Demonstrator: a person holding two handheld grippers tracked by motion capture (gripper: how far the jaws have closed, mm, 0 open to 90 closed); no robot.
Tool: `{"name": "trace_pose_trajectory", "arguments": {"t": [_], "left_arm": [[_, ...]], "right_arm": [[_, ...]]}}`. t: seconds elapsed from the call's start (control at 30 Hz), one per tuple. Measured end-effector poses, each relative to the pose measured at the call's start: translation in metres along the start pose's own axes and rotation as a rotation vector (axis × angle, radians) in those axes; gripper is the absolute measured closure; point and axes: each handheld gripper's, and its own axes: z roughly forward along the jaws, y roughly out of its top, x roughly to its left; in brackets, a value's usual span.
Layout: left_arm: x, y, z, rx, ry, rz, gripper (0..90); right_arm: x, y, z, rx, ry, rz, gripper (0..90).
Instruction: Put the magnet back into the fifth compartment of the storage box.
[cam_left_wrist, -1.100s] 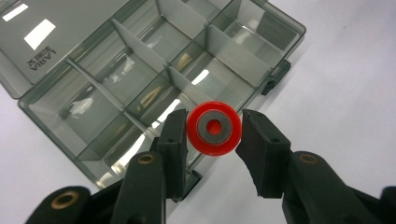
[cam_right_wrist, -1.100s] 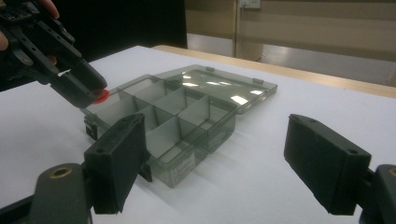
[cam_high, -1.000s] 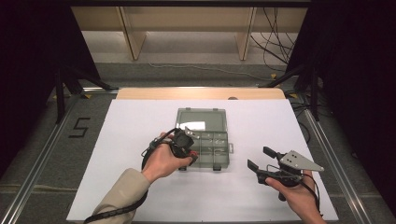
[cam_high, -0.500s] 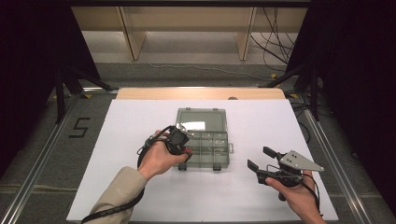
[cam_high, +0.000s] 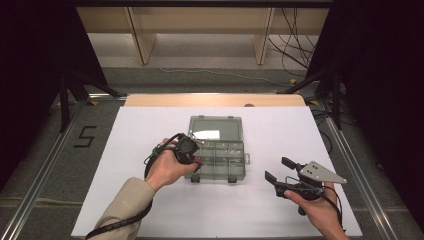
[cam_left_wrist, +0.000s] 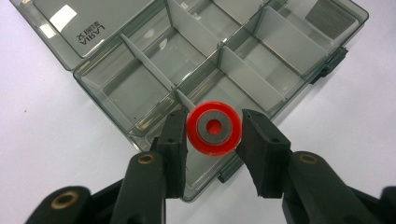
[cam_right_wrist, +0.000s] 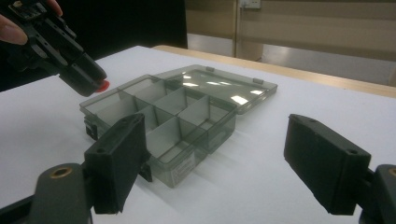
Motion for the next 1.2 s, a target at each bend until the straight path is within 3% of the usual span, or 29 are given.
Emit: {"name": "trace_pose_trajectory", "arguments": {"t": [0.17, 0.2, 0.97, 1.07, 1.1, 1.2], "left_arm": [[0.0013, -0.0006, 0.0007, 0.005, 0.006, -0.005, 62.1], [0.0020, -0.0008, 0.0005, 0.009, 0.006, -0.003, 62.1], [0.0088, -0.0036, 0.0032, 0.024, 0.025, 0.000, 62.1], [0.0090, -0.0040, 0.0041, 0.023, 0.028, 0.003, 62.0], [0.0092, -0.0041, 0.0043, 0.023, 0.029, 0.004, 62.0], [0.0102, -0.0043, 0.0044, 0.026, 0.031, 0.013, 62.0]], "right_arm": [[0.0001, 0.0003, -0.0007, 0.007, -0.008, -0.002, 21.9], [-0.0004, 0.0013, -0.0035, 0.038, -0.014, -0.010, 21.9], [-0.0005, -0.0003, -0.0002, 0.004, -0.015, -0.014, 22.0], [-0.0006, 0.0008, -0.0028, 0.035, -0.014, -0.014, 22.0], [-0.0004, -0.0002, -0.0004, 0.005, -0.014, -0.013, 22.0], [-0.0005, -0.0003, -0.0003, 0.005, -0.015, -0.014, 22.0]]}}
